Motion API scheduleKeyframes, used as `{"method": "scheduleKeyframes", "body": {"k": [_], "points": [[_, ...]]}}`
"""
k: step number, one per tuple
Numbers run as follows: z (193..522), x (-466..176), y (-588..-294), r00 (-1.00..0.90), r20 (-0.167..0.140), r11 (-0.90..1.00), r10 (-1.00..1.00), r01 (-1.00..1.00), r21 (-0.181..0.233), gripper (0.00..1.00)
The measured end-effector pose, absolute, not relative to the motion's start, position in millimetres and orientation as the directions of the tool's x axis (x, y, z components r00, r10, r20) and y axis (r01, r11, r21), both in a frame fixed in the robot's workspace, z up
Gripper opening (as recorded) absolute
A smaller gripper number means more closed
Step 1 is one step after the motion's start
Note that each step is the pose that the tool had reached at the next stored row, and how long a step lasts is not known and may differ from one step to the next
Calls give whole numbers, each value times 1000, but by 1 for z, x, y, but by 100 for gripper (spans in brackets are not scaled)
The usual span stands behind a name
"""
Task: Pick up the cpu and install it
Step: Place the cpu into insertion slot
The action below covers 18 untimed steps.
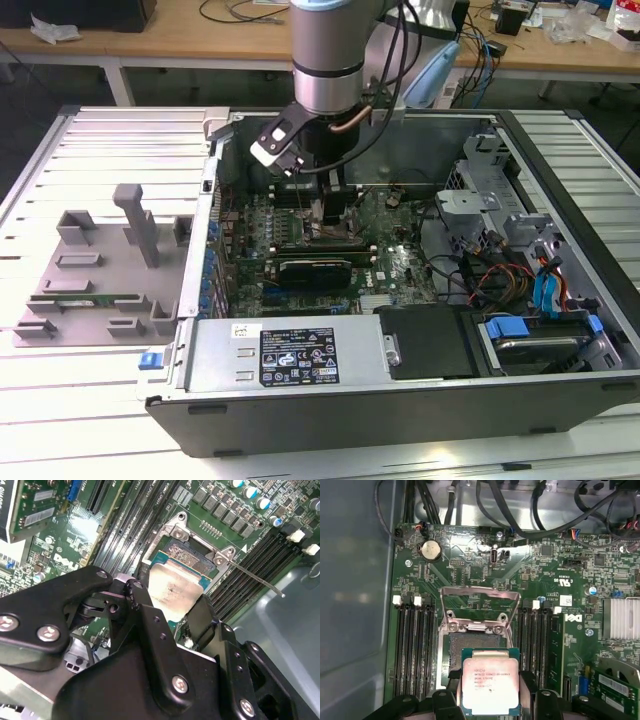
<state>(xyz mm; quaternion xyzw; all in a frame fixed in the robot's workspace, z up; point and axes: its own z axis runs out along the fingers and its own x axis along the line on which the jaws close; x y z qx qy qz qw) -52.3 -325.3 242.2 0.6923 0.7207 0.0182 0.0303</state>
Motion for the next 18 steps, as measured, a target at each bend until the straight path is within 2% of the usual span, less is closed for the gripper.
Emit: {"method": "scheduleKeyframes", "body": {"k": [18], "points": [[218, -52, -322, -25, -17, 26, 1000, 997, 68, 55]]}}
